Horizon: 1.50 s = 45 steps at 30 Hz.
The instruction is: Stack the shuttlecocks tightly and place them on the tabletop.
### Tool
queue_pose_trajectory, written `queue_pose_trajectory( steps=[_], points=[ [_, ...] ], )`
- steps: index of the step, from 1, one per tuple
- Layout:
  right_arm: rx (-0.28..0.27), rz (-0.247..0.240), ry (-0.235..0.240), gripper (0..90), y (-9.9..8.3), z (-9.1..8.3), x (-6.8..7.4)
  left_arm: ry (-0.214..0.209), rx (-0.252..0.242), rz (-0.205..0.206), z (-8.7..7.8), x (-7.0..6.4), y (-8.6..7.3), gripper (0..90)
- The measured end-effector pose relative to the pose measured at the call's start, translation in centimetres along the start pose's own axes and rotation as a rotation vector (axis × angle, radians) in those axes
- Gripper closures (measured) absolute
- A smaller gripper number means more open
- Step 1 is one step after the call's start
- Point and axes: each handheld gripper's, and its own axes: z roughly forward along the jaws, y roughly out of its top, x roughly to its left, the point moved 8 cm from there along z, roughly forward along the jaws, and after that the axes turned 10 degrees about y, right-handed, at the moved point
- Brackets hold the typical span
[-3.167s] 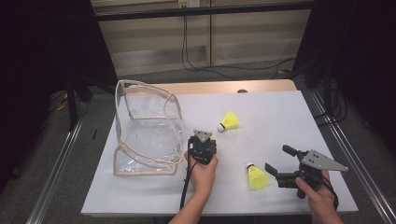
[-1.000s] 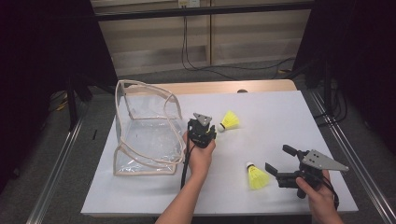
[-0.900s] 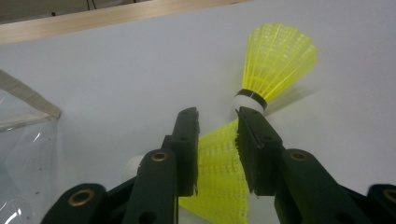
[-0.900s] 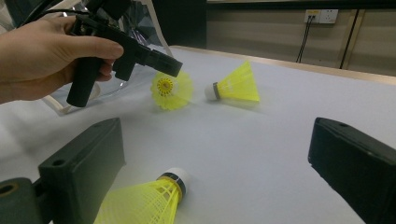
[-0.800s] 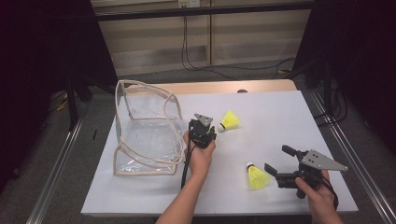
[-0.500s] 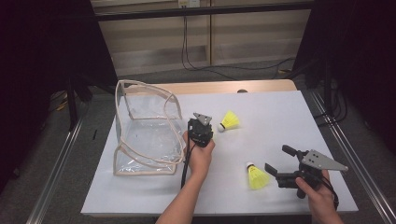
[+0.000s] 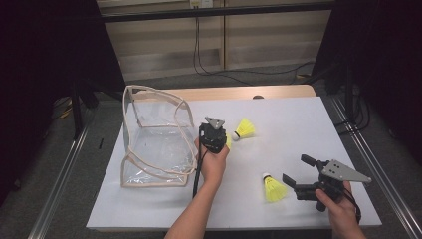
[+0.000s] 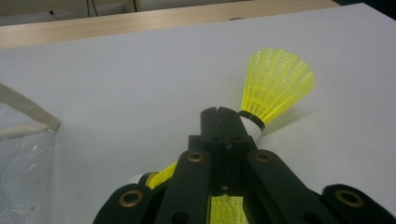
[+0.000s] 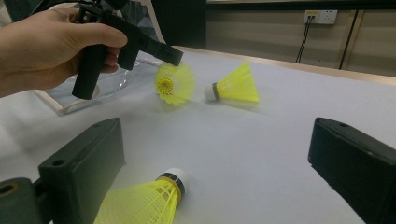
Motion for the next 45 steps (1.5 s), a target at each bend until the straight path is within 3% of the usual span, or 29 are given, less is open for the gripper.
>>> queue_pose_trajectory(
  steps=[5,19,28,45],
  points=[
    [-0.001,-0.003,-0.001,2.9,0.0,0.0,-0.1,-0.013,-0.001,-0.029,0.3,-0.1,0.2,90.0],
    [0.001,-0.004,0.002,2.9,0.0,0.0,0.0,-0.029,0.010,-0.024,1.2,-1.1,0.0,90.0],
    [0.001,-0.004,0.003,2.9,0.0,0.0,0.0,-0.029,-0.001,-0.021,1.1,-1.2,1.0,90.0],
    [0.002,-0.005,0.003,2.9,0.0,0.0,0.0,-0.043,0.006,-0.024,1.5,-1.5,1.0,87.6]
  ],
)
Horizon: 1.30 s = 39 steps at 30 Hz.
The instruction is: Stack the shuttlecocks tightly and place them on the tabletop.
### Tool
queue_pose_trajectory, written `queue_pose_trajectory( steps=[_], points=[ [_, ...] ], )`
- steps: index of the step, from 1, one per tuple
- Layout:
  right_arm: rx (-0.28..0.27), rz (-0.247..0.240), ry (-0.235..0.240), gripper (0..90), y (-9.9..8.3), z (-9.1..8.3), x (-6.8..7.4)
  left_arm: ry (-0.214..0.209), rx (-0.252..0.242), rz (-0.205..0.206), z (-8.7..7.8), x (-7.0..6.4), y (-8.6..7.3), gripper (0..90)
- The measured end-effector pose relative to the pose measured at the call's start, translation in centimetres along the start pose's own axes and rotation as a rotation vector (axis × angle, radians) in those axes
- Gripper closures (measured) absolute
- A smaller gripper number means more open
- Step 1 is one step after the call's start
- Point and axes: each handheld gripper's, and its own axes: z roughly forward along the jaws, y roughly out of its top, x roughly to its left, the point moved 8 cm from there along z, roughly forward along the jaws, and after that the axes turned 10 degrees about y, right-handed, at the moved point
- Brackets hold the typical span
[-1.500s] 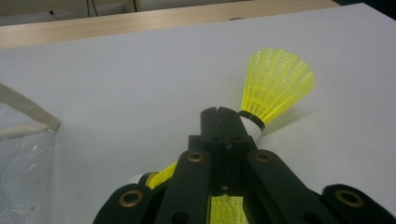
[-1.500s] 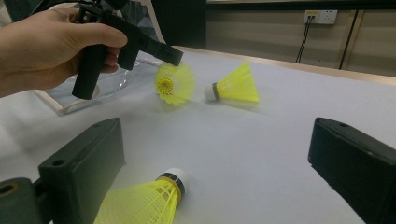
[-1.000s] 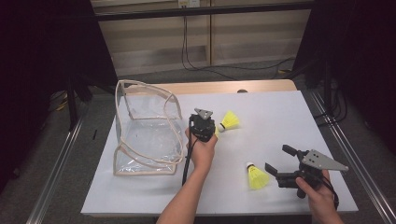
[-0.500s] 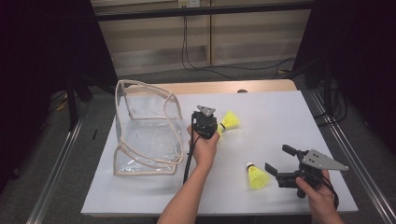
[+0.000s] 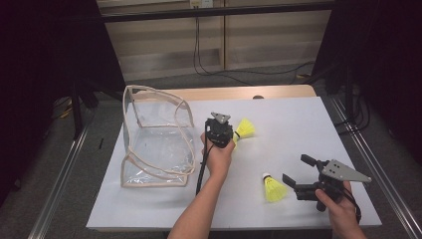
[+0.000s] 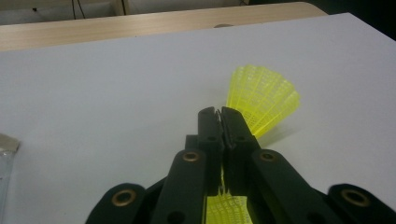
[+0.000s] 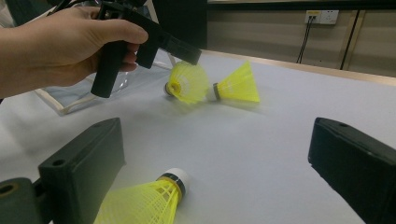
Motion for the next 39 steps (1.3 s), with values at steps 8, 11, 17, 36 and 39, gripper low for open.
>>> queue_pose_trajectory(
  steps=[8,11,17,36,39],
  points=[
    [-0.001,0.001,0.002,3.0,-0.01,0.01,-0.01,0.002,0.010,-0.001,0.22,-0.06,-0.15,84.6],
    [0.000,0.001,0.002,2.9,-0.03,0.02,-0.02,0.000,0.014,0.001,0.23,-0.09,-0.23,82.8],
    [0.001,0.000,0.000,3.0,-0.01,0.00,-0.03,-0.002,0.023,0.007,0.11,-0.04,-0.31,80.4],
    [0.001,-0.001,0.000,3.0,0.02,-0.02,0.00,-0.029,0.053,0.015,-0.21,-0.38,-0.66,76.9],
    [0.001,-0.002,0.001,3.0,0.03,0.01,0.02,-0.032,0.053,0.015,-0.19,-0.44,-0.67,76.5]
  ],
)
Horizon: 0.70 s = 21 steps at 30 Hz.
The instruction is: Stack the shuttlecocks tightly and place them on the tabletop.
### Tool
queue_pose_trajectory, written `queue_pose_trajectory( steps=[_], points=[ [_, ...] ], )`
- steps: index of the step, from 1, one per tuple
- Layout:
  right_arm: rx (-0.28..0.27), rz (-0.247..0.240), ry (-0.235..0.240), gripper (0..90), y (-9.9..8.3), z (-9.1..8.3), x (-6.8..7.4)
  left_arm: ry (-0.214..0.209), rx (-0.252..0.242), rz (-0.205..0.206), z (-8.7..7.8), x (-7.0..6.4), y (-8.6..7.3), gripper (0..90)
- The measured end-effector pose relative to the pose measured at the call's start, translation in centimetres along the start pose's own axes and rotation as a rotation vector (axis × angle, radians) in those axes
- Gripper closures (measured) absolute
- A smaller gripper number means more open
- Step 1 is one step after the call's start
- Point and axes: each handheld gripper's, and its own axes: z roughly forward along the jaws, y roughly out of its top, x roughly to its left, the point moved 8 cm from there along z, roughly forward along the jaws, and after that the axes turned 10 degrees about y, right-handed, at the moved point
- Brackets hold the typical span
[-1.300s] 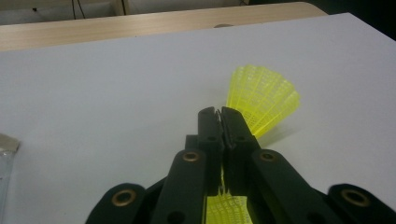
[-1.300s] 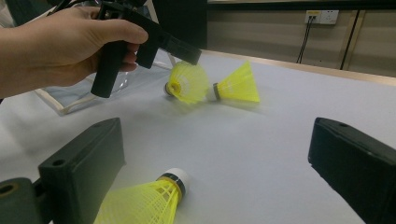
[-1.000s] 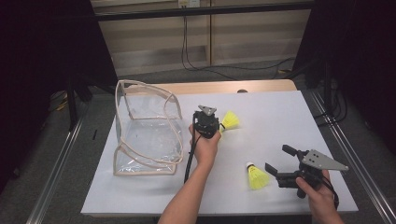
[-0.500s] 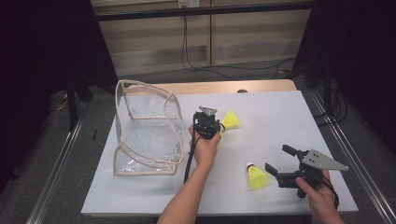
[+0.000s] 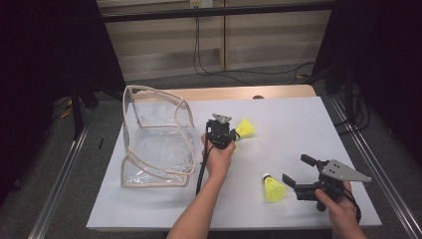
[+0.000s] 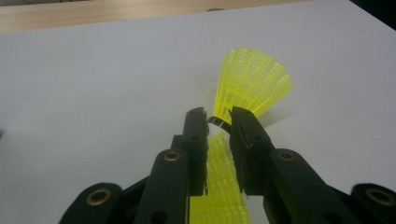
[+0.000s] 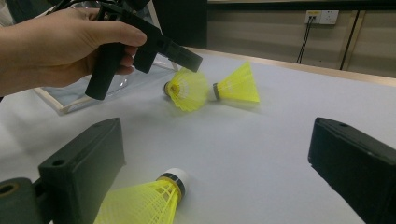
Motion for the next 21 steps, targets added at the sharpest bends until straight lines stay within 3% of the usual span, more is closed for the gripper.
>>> queue_pose_trajectory(
  steps=[14,21],
  points=[
    [0.001,0.002,0.000,3.0,-0.01,-0.03,0.00,-0.006,0.020,0.013,0.15,0.05,-0.29,76.5],
    [0.000,0.000,0.000,3.0,0.00,-0.01,0.01,0.001,0.020,-0.011,0.36,0.43,-0.16,78.4]
  ],
)
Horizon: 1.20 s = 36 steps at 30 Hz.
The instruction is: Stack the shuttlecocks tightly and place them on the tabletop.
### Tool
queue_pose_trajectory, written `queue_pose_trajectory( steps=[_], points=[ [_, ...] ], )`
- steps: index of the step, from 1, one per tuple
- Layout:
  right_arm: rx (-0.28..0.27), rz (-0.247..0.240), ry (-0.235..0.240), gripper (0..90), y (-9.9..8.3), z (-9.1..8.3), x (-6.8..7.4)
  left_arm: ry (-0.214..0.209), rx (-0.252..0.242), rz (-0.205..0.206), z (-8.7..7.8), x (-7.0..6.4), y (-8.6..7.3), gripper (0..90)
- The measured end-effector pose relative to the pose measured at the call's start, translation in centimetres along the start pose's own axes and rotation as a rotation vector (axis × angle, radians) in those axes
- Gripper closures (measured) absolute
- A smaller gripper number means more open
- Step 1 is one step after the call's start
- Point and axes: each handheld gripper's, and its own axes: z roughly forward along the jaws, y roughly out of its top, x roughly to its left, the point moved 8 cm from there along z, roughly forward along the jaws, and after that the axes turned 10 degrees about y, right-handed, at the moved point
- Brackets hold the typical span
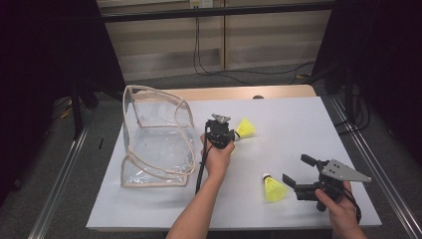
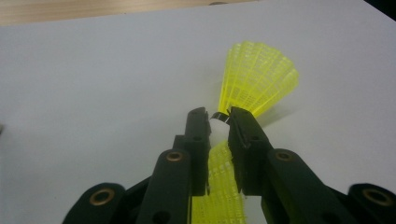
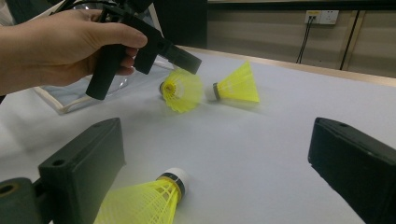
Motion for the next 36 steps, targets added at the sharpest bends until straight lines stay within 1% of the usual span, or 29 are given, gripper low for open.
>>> queue_pose_trajectory(
  steps=[3,4,6,8,9,11,12,14,15,16,18,19,21,22,25,32,33,34,36],
  points=[
    [0.001,-0.001,0.000,3.0,0.0,0.0,0.0,0.000,0.003,-0.003,0.2,0.0,0.0,80.6],
    [0.000,-0.001,-0.001,3.0,0.0,0.0,-0.1,-0.001,0.007,0.003,0.2,0.1,-0.1,81.1],
    [0.000,0.000,-0.002,3.0,0.0,0.0,-0.1,-0.003,0.009,0.000,0.2,0.1,-0.1,80.6],
    [-0.001,0.000,-0.001,3.0,0.0,-0.1,-0.1,-0.008,-0.003,0.001,-0.1,0.0,0.1,76.2],
    [-0.001,-0.001,-0.001,3.0,0.0,0.0,-0.1,-0.014,-0.004,0.003,-0.4,0.0,0.2,75.4],
    [0.001,0.000,-0.001,3.0,0.0,0.0,-0.1,0.004,-0.016,0.016,-0.7,0.2,0.4,71.1],
    [0.001,0.001,0.000,3.0,0.0,0.0,-0.1,0.014,-0.016,0.020,-0.8,0.3,0.3,66.9],
    [0.000,-0.001,0.001,3.0,0.0,0.0,0.0,0.002,0.011,0.045,-0.7,0.2,-0.1,63.1],
    [0.001,-0.002,0.001,3.0,0.0,0.0,0.0,0.009,0.015,0.059,-0.6,0.3,-0.2,61.5],
    [0.002,-0.002,0.002,3.0,0.0,0.0,0.0,0.024,0.029,0.095,-0.5,0.4,-0.5,61.1],
    [0.004,-0.005,0.001,3.1,0.0,0.1,0.0,0.038,0.041,0.090,-0.2,0.6,-0.9,64.1],
    [0.004,-0.006,0.003,3.0,0.0,0.1,0.1,0.042,0.038,0.083,-0.1,0.6,-0.9,66.3],
    [0.003,-0.008,0.002,3.0,0.0,0.1,0.0,0.040,0.032,0.064,-0.1,0.5,-0.7,74.7],
    [0.003,-0.007,0.001,3.1,0.0,0.0,0.0,0.040,0.033,0.062,-0.2,0.5,-0.7,78.1],
    [0.004,-0.002,-0.002,3.0,-0.1,0.0,-0.1,0.041,0.020,0.050,-0.4,0.4,-0.4,83.1],
    [0.003,-0.001,0.001,3.0,-0.1,0.0,-0.1,0.031,0.005,0.010,-0.6,0.3,0.2,85.6],
    [0.004,-0.002,0.000,3.0,-0.1,0.0,-0.1,0.020,0.011,0.011,-0.7,0.2,0.3,85.6],
    [0.003,-0.002,0.001,3.0,-0.1,0.0,-0.1,0.008,0.008,-0.005,-0.7,0.0,0.4,85.7],
    [0.002,-0.001,0.000,3.1,-0.1,0.0,-0.1,0.006,0.006,-0.009,-0.7,-0.2,0.6,85.7]
  ],
)
